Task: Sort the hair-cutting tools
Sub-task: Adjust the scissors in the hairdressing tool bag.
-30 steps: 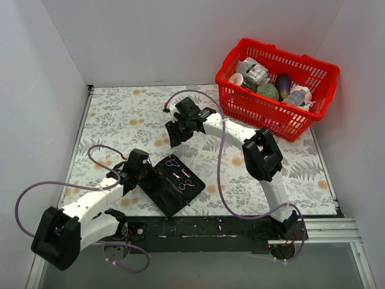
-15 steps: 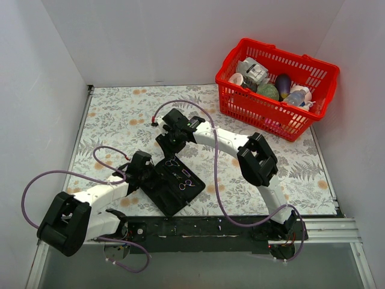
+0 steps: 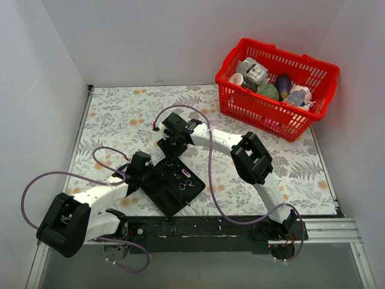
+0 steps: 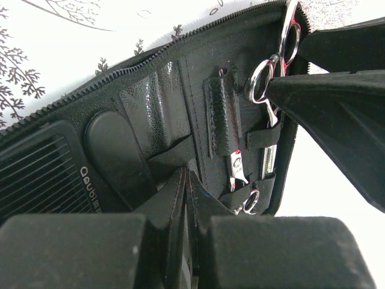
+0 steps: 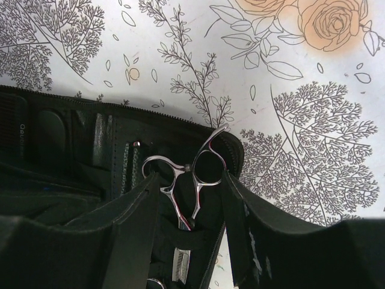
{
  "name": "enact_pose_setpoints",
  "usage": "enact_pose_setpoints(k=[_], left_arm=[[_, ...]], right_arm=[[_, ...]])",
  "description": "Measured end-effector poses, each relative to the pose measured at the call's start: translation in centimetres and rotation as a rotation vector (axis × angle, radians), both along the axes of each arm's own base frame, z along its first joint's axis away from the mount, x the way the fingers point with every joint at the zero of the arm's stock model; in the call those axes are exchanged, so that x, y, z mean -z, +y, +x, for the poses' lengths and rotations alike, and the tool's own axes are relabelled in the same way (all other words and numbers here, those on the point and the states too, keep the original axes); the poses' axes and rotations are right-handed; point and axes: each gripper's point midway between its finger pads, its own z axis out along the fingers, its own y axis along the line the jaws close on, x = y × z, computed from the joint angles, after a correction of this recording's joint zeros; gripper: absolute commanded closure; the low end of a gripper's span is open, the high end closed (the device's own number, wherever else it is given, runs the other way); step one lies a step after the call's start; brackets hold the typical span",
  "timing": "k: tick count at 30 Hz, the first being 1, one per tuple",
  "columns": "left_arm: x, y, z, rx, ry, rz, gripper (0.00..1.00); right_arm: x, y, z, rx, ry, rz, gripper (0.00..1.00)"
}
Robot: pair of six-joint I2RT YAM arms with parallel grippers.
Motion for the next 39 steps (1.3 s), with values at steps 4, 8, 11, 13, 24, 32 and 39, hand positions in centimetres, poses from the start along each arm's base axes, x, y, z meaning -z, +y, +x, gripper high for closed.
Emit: enact_pose_setpoints(k=[4, 8, 11, 13, 24, 32, 39], left_arm=[[0.0, 0.0, 0.0, 0.0, -0.001, -0.001, 1.0], [0.0, 0.0, 0.0, 0.0, -0.001, -0.001, 1.0], [0.0, 0.0, 0.0, 0.0, -0.002, -0.001, 1.0], [0.0, 0.0, 0.0, 0.0, -0.002, -0.002, 1.0], [0.1, 0.0, -0.1, 0.001, -0.007, -0.007, 1.0], [0.0, 0.0, 0.0, 0.0, -0.011, -0.01, 1.0], [0.0, 0.0, 0.0, -0.001, -0.01, -0.011, 1.0]], right_arm=[[0.0, 0.2, 0.1, -0.002, 0.004, 0.002, 0.46], [-0.5, 0.9, 0.5, -0.004, -0.008, 0.018, 0.46], [-0.6, 1.0, 0.5, -0.005, -0.012, 0.02, 0.46], [-0.6, 1.1, 0.4, -0.007, -0.014, 0.017, 0.46], [-0.6, 1.6, -0.5, -0.029, -0.014, 0.015, 0.46], [0.0, 1.4, -0.7, -0.027, -0.018, -0.002, 0.46], [1.0, 0.8, -0.5, -0.016, -0.032, -0.03, 0.53]])
